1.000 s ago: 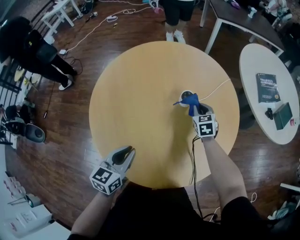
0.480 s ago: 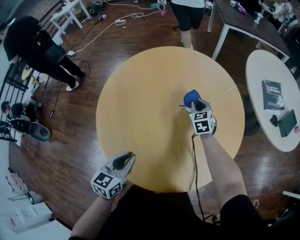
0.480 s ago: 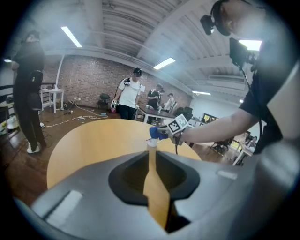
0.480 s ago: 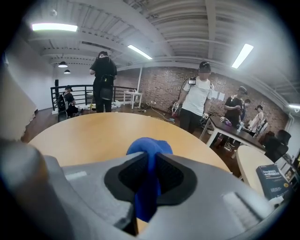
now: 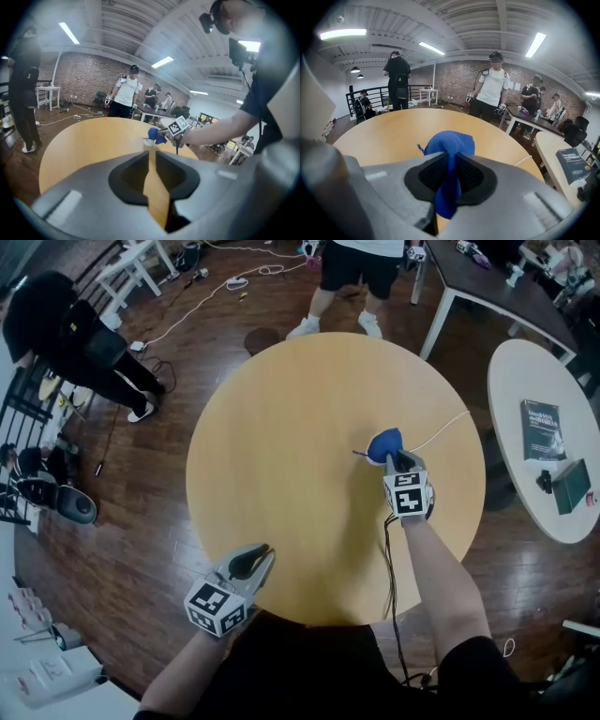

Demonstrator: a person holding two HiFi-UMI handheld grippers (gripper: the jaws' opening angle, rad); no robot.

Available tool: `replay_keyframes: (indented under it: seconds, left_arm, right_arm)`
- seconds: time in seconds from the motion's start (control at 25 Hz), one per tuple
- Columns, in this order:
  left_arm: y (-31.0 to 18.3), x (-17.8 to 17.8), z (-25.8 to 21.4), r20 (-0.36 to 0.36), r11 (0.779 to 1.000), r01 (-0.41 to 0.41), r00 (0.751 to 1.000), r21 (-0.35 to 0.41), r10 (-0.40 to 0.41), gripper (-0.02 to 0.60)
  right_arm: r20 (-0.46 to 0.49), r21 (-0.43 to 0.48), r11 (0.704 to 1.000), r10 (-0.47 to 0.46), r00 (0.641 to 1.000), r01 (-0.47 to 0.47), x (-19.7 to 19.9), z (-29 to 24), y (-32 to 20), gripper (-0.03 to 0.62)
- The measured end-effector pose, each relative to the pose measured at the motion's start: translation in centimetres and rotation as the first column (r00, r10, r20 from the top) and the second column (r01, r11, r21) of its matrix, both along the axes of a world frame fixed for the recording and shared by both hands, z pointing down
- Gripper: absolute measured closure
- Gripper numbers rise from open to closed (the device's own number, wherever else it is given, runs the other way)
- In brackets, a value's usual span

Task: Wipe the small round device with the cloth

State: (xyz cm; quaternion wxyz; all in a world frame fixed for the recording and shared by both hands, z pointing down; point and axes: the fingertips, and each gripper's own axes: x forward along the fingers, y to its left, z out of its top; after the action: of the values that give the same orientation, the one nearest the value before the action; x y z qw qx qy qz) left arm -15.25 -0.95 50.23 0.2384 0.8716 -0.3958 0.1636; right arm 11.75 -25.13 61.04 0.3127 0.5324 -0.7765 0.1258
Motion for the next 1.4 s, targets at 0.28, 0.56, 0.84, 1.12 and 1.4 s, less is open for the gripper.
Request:
replay_keyframes:
  seconds: [0.28,0.56,0.84,1.12,1.4]
  left_arm:
    - [0.0,0.1,0.2,0.016,1.000,-0.019,1.000,-0.008,0.019,0.529]
    - [-0.3,0.5,0.4,0.003,1.000,-0.025,1.000,-0.006,0.025,0.529]
    - [0.2,0.3,0.7,-0.009,1.000,-0.005,1.000,-0.008,0.005,0.531]
    - [1.0,-0.7,1.4,-0.016,0.998,0.045,0.999,-0.032,-0.045,0.530]
    - [1.6,-1.3,1.9,-0.025,0.996,0.062,0.998,-0.058,-0.064,0.530]
  right_arm:
    - [0.017,-0.221,0.973,-0.056,0.998,0.059,0.2,6.8,4.0,0.546]
    - [0.032,-0.062,0.997,0.036,0.999,-0.034,1.7,3.5,3.3,0.546]
    - [-0.016,0.155,0.988,-0.002,1.000,0.004,1.4,-3.2,-0.7,0.546]
    - [-0.098,0.074,0.990,-0.109,0.989,0.117,-1.9,-2.5,-2.0,0.546]
    - [-0.138,0.078,0.983,-0.153,0.978,0.165,-3.3,-2.8,-1.7,0.546]
